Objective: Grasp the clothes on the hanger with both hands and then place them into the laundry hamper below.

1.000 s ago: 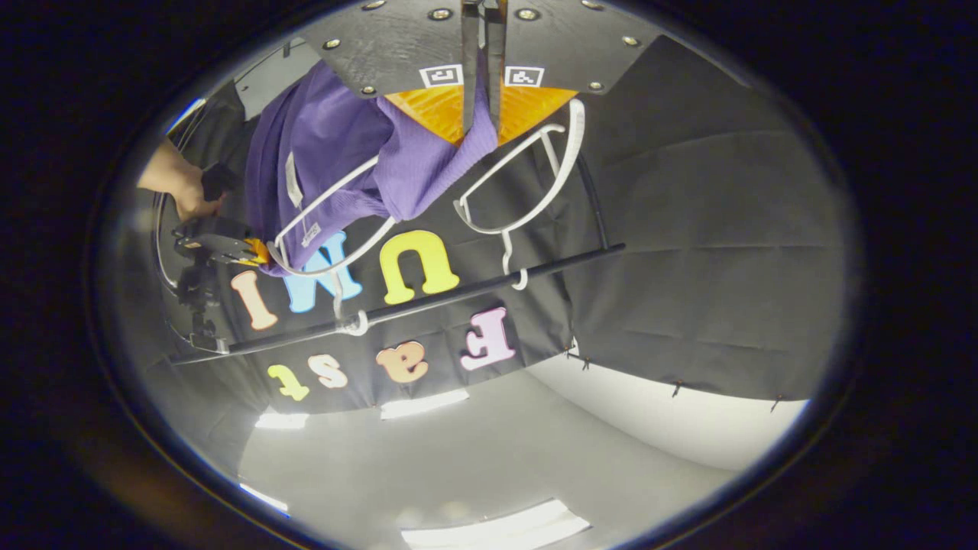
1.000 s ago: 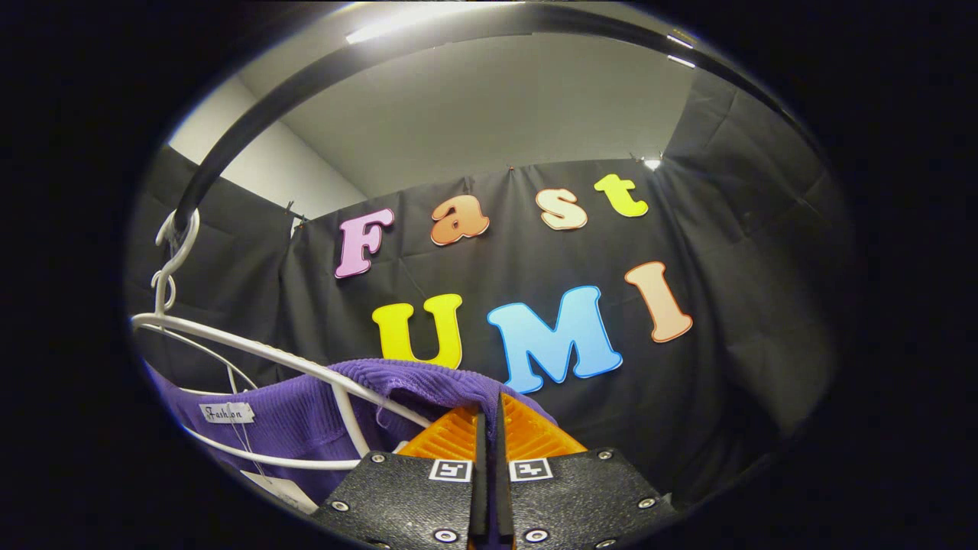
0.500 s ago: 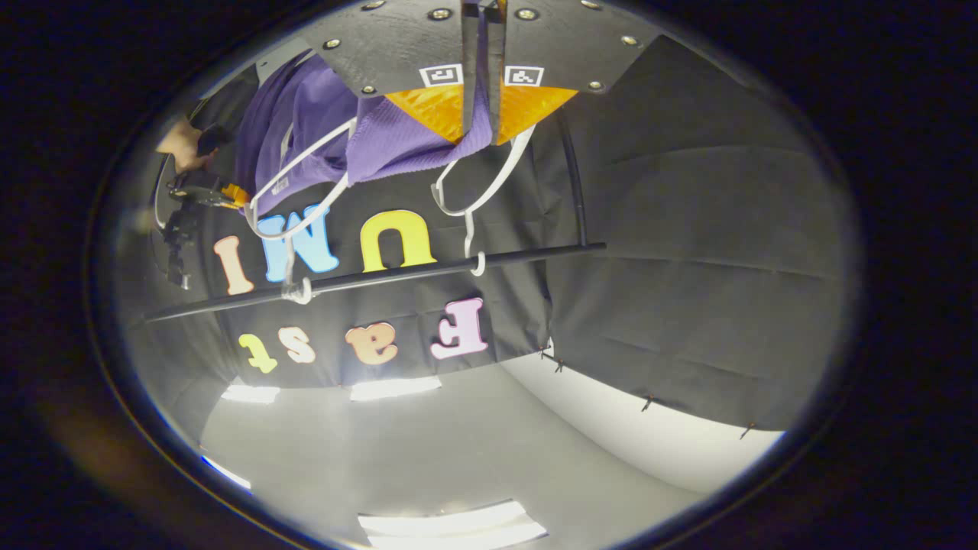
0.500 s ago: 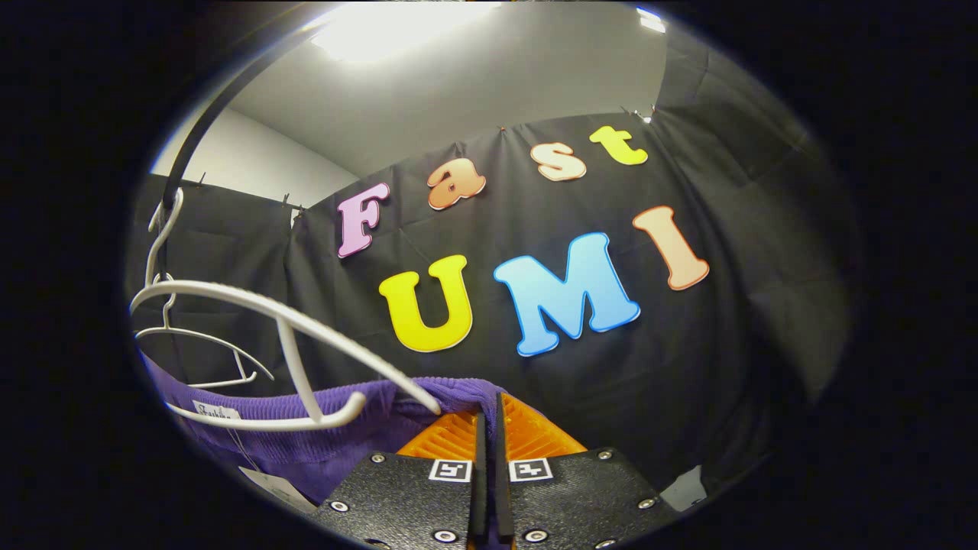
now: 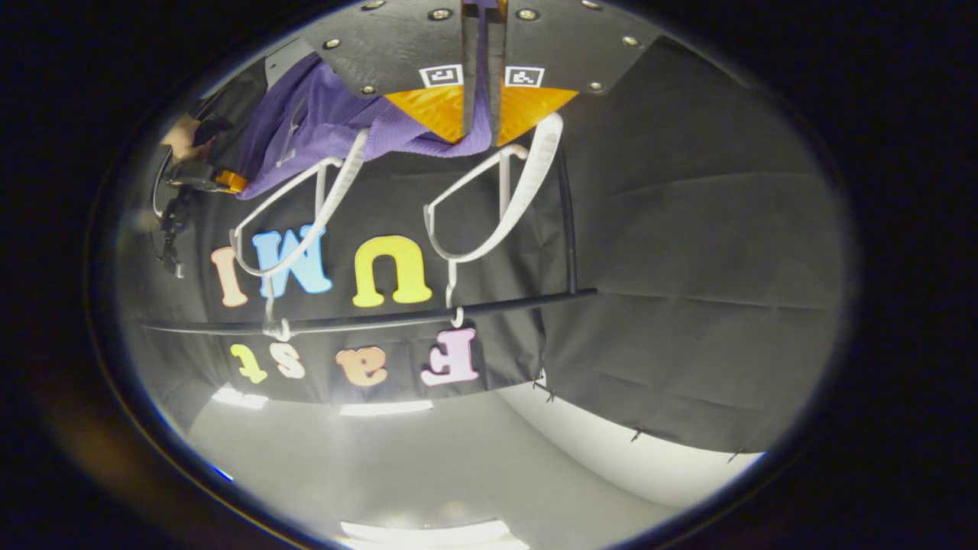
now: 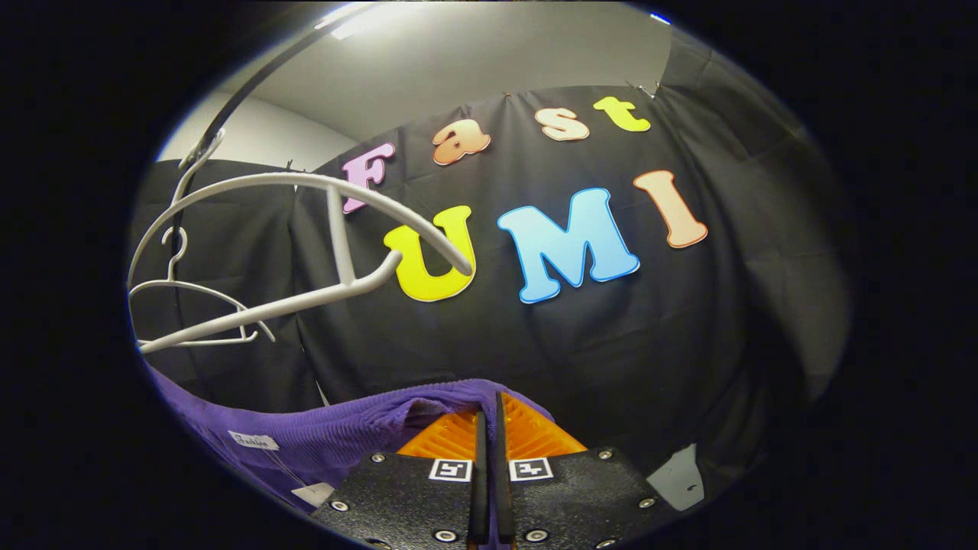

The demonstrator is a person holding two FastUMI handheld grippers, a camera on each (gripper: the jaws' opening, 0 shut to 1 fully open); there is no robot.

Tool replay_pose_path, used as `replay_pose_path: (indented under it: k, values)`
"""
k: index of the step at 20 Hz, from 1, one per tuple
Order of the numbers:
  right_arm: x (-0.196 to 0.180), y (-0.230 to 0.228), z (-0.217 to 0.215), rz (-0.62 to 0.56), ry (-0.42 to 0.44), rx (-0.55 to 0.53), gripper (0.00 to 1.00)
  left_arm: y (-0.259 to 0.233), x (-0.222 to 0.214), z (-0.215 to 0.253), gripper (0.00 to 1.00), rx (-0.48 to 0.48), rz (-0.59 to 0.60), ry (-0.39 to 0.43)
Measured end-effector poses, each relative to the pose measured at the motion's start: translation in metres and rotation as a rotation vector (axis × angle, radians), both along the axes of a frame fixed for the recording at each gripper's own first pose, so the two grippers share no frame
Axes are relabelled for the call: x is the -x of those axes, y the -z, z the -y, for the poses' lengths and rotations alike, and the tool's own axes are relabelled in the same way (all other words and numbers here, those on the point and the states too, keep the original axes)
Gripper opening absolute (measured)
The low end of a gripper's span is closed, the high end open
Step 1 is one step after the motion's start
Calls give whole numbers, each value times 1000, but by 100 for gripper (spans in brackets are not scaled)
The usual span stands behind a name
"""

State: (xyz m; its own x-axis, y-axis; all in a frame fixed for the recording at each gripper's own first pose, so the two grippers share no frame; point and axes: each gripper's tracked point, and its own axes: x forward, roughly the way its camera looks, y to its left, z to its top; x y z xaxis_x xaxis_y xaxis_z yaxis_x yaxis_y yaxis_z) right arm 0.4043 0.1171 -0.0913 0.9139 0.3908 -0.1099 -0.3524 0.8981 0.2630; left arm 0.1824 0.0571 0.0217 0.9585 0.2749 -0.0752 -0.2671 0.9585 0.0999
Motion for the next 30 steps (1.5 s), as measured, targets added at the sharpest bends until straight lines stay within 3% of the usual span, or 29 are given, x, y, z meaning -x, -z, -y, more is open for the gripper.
replay_pose_path:
  k: [2, 3, 8, 9, 10, 21, 22, 24, 25, 26, 27, 28, 30]
  values:
    - [16, -2, -2, 6, -6, 19, 4, 7, 3, 0, 5, -12, -11, 12]
    - [25, -5, -2, 8, -7, 25, 4, 9, 5, 1, 10, -16, -13, 20]
    - [78, -28, 0, 33, -11, 30, 4, 11, 17, 9, 10, 11, -4, 75]
    - [89, -36, -1, 41, -14, 29, 4, 10, 22, 12, 5, 16, 2, 89]
    - [101, -44, -2, 50, -16, 30, 4, 8, 27, 14, 10, 19, 8, 106]
    - [247, -136, -18, 185, -29, 43, 4, -27, 78, 42, 10, 35, 98, 335]
    - [262, -142, -20, 198, -28, 56, 4, -27, 83, 46, 5, 40, 101, 362]
    - [289, -151, -26, 223, -34, 75, 4, -28, 88, 55, 0, 47, 104, 405]
    - [301, -155, -29, 233, -38, 78, 4, -26, 92, 58, 10, 47, 107, 422]
    - [313, -156, -34, 237, -44, 79, 4, -25, 94, 62, 5, 48, 108, 436]
    - [324, -157, -38, 238, -52, 77, 4, -23, 96, 67, 10, 54, 107, 452]
    - [333, -156, -42, 237, -61, 76, 4, -21, 98, 72, 5, 60, 107, 469]
    - [349, -148, -50, 217, -89, 77, 4, -12, 103, 82, 5, 74, 103, 501]
